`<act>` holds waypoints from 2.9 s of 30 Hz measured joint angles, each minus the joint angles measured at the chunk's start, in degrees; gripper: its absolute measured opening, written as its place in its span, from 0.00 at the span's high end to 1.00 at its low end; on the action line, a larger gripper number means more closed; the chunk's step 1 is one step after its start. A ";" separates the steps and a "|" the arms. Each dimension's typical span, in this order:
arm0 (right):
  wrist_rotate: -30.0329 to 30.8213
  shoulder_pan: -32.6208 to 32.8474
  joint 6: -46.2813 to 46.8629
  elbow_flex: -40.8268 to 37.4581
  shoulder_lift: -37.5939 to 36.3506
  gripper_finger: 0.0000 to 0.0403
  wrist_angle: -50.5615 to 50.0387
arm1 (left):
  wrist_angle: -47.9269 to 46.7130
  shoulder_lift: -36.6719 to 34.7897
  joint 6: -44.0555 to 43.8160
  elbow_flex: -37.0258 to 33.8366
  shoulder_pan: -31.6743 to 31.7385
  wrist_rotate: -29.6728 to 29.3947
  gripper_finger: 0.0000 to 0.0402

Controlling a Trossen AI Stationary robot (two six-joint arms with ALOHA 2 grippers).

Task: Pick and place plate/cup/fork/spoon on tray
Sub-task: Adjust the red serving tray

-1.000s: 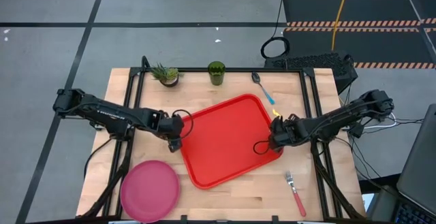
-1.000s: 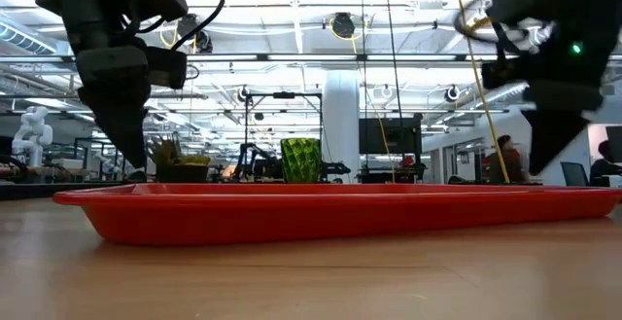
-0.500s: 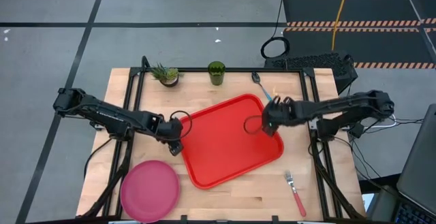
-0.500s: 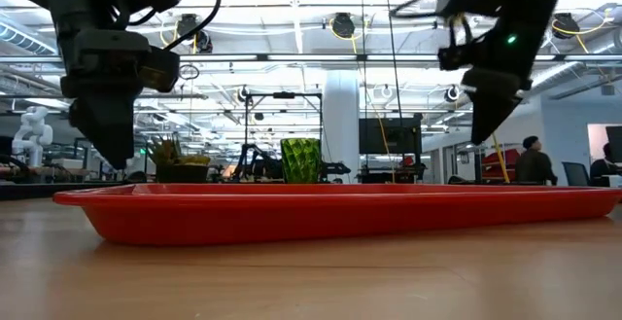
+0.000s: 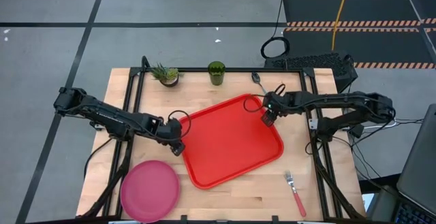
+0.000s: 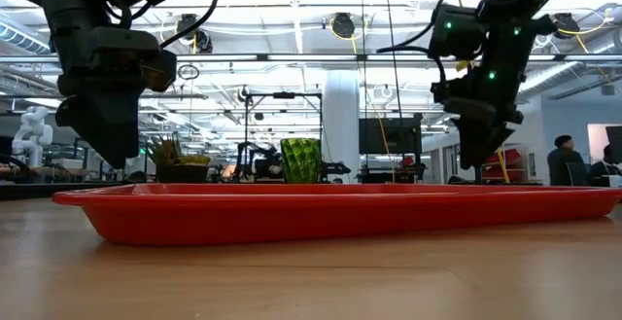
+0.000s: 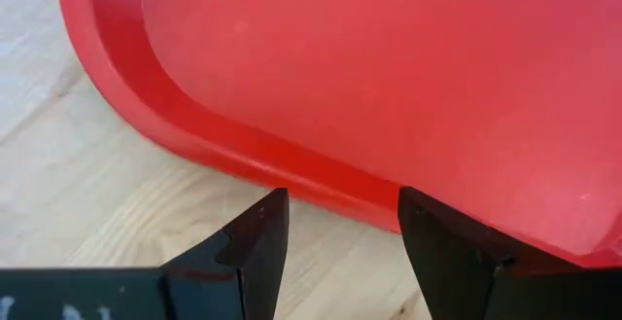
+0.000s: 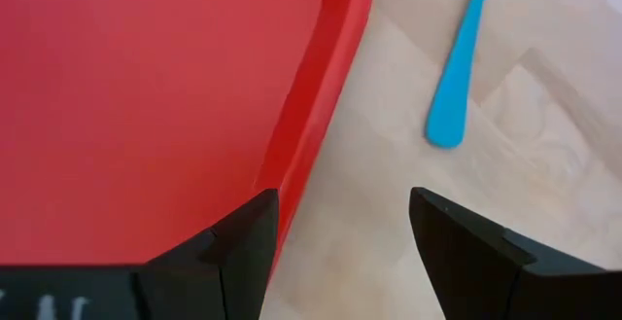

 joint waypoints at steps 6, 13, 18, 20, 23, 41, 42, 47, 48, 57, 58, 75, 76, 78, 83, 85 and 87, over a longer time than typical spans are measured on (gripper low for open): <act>-3.40 -1.68 -3.72 0.02 0.00 0.42 0.79 | 12.59 0.00 8.39 0.00 0.00 1.54 0.51; -6.11 -1.42 -8.53 0.02 0.00 0.41 1.30 | 26.52 0.00 15.78 0.00 0.17 1.51 0.51; -6.12 -1.35 -9.43 0.02 0.00 0.41 1.12 | 36.24 0.00 15.74 0.00 -2.07 0.49 0.51; -6.12 -1.35 -9.23 0.02 0.00 0.41 0.96 | 37.32 0.00 11.04 0.00 -2.70 -1.93 0.51; -6.12 -1.35 -8.02 0.02 0.00 0.41 0.47 | 34.40 0.00 2.65 0.00 -3.48 -5.81 0.51; -5.99 -1.35 -10.03 -0.01 -0.02 0.41 -5.15 | 24.03 6.26 -33.72 -0.02 -10.61 -14.11 0.51; -5.97 -1.35 -10.47 -0.01 -0.02 0.41 -5.25 | 24.36 6.81 -34.79 -0.02 -10.44 -14.19 0.51; -5.91 -1.35 -12.80 -0.02 -0.02 0.41 -5.17 | 22.93 9.13 -40.06 0.00 -10.29 -12.93 0.51; -5.82 -1.35 -13.17 -0.01 -0.02 0.41 -5.13 | 22.05 9.45 -41.01 -0.02 -10.29 -12.11 0.51; -5.66 -1.35 -16.87 -0.03 -0.02 0.41 -4.82 | 16.03 9.67 -45.23 3.79 -10.29 -5.33 0.51; -5.66 -1.35 -17.21 -0.03 -0.02 0.41 -4.84 | 13.30 9.66 -45.28 5.07 -10.21 -4.94 0.51; -5.42 -1.47 -20.63 -0.03 -0.02 0.41 -3.35 | -2.96 15.25 -55.10 12.87 -10.77 -4.51 0.51; -5.44 -1.53 -20.95 -0.03 -0.02 0.41 -2.97 | -1.99 16.44 -55.37 12.87 -10.55 -3.79 0.51; -5.45 -1.64 -21.45 -0.03 -0.02 0.41 -2.70 | -1.12 18.32 -55.32 12.85 -9.88 -2.37 0.51; -2.88 -1.66 -22.57 -0.09 0.00 0.41 -2.69 | 0.73 19.52 -54.29 13.09 -8.39 -0.75 0.51; -2.51 -1.70 -23.32 -0.54 0.00 0.41 -2.16 | -0.37 19.82 -53.71 12.85 -7.74 -0.70 0.51; -2.56 -2.06 -23.93 -1.36 0.00 0.41 -1.33 | -1.38 19.94 -53.62 12.70 -7.16 -0.54 0.51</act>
